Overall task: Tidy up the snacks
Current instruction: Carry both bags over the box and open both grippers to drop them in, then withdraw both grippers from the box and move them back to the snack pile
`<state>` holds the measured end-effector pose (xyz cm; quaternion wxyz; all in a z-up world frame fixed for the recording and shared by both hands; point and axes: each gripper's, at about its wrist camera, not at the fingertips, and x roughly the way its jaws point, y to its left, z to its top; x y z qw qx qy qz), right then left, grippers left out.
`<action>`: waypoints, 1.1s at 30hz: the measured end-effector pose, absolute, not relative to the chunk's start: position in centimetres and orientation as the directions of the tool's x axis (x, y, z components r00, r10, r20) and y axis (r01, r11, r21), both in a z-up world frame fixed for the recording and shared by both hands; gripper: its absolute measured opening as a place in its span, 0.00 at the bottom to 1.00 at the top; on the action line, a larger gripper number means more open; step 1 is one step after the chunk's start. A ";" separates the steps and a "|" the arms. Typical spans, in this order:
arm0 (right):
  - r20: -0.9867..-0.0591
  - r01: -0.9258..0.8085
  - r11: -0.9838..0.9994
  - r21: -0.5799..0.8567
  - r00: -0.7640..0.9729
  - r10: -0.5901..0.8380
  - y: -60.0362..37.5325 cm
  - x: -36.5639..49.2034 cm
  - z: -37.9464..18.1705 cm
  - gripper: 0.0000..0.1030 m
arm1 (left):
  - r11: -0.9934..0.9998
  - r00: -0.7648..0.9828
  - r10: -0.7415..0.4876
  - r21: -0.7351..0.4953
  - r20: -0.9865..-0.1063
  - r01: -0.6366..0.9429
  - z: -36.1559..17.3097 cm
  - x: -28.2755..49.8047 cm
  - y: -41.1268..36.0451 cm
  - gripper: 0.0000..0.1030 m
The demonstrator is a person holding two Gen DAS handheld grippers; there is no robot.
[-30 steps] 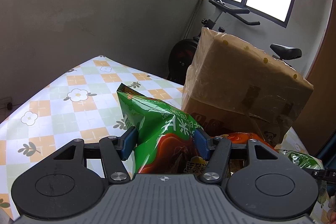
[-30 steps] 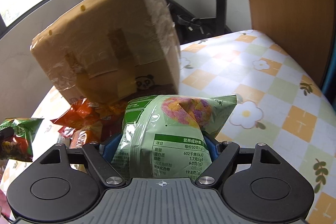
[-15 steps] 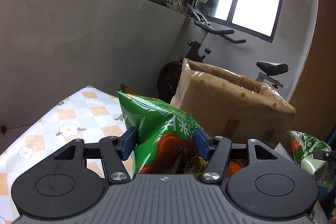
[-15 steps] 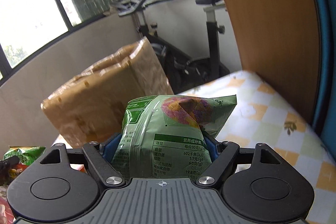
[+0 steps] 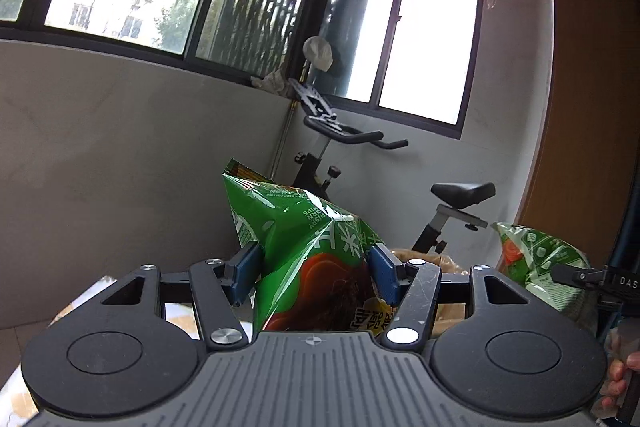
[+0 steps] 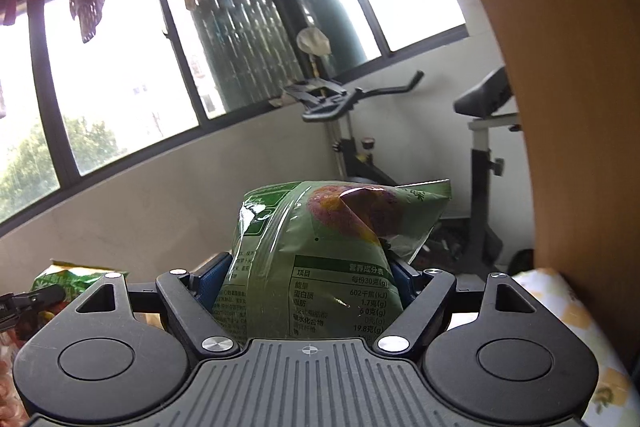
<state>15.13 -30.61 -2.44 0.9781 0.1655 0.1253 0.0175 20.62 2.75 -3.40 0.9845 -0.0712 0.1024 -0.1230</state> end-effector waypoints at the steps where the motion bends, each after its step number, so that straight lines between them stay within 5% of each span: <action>1: -0.238 -0.001 0.947 0.322 0.968 0.082 -30.4 16.4 -2.3 0.74 | 0.959 0.948 -0.263 -0.156 -0.179 0.236 -3.1 21.6 2.1 0.60; 20: -0.437 0.021 0.993 0.114 0.899 0.031 -23.9 31.8 -6.7 0.74 | 0.956 0.883 -0.281 -0.032 -0.376 0.290 -6.4 36.5 -5.4 0.62; 23: -0.461 0.014 0.987 0.158 0.885 0.061 -24.0 32.1 -7.3 0.76 | 0.955 0.869 -0.286 -0.049 -0.403 0.292 -6.6 37.3 -5.3 0.69; 25: -0.479 0.024 0.984 0.177 0.875 0.065 -24.2 32.0 -7.5 0.85 | 0.956 0.871 -0.282 -0.045 -0.402 0.289 -6.7 37.2 -5.1 0.83; 33: -0.459 0.039 0.974 0.225 0.886 0.071 -25.6 29.5 -6.8 0.88 | 0.961 0.866 -0.269 -0.051 -0.422 0.273 -6.0 35.0 -3.0 0.84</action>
